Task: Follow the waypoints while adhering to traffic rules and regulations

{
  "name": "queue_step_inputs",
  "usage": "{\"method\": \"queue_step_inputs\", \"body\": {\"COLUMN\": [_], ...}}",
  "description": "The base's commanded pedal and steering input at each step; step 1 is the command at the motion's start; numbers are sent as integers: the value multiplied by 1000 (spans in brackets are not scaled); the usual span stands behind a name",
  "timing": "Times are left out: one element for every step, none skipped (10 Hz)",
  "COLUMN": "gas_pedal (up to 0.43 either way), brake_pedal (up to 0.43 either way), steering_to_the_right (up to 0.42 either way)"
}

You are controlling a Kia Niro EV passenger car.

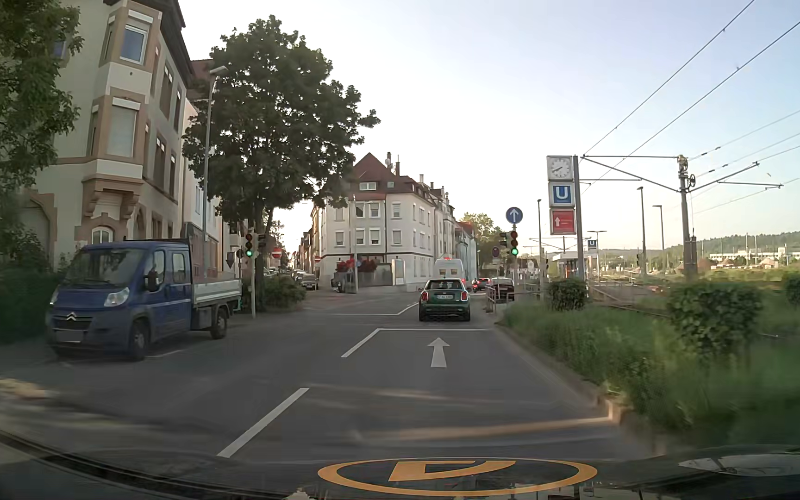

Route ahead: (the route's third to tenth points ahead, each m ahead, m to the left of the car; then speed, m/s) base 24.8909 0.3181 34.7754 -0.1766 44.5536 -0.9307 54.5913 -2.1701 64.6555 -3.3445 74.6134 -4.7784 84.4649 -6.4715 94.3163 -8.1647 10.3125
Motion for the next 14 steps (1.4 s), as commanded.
{"method": "queue_step_inputs", "body": {"gas_pedal": [8,20,20,20,59,67,79,79,79,79,79,79,79,79], "brake_pedal": [0,0,0,0,0,0,0,0,0,0,0,0,0,0], "steering_to_the_right": [-2,-1,-2,-1,-1,-2,-1,-2,-1,-1,-1,1,2,3]}}
